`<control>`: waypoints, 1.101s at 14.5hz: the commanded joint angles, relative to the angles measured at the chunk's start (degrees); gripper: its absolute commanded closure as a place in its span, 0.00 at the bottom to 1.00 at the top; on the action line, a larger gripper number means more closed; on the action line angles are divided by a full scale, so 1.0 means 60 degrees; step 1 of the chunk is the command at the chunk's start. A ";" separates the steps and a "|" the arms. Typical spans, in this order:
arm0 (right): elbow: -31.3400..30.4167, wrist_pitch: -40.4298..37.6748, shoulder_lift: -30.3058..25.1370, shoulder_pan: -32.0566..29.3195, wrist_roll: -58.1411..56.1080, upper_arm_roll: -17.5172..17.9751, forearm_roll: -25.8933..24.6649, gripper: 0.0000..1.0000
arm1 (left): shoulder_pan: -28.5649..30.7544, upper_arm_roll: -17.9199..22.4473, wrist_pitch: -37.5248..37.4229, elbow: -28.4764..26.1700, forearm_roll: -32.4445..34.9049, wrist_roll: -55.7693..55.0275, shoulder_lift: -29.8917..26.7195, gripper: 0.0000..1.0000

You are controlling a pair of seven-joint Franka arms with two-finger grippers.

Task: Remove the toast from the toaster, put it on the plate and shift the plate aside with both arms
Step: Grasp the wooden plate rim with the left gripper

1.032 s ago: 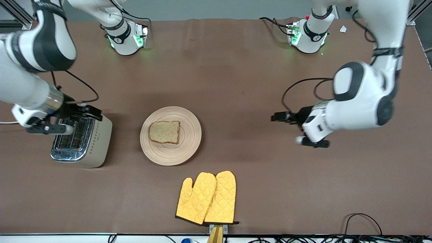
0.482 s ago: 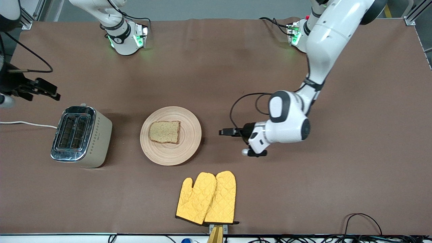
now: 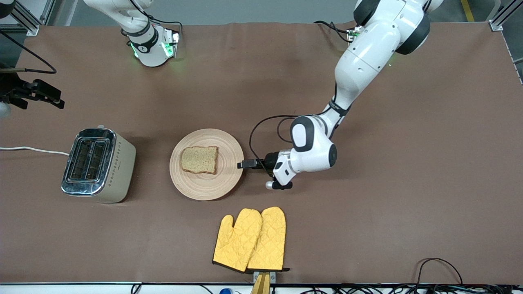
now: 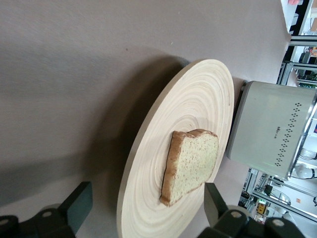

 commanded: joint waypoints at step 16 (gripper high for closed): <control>-0.0067 0.0012 -0.0111 -0.0388 -0.0249 0.0016 -0.0437 0.00 | -0.0557 -0.0006 0.0972 0.0724 -0.0239 0.1827 0.0680 1.00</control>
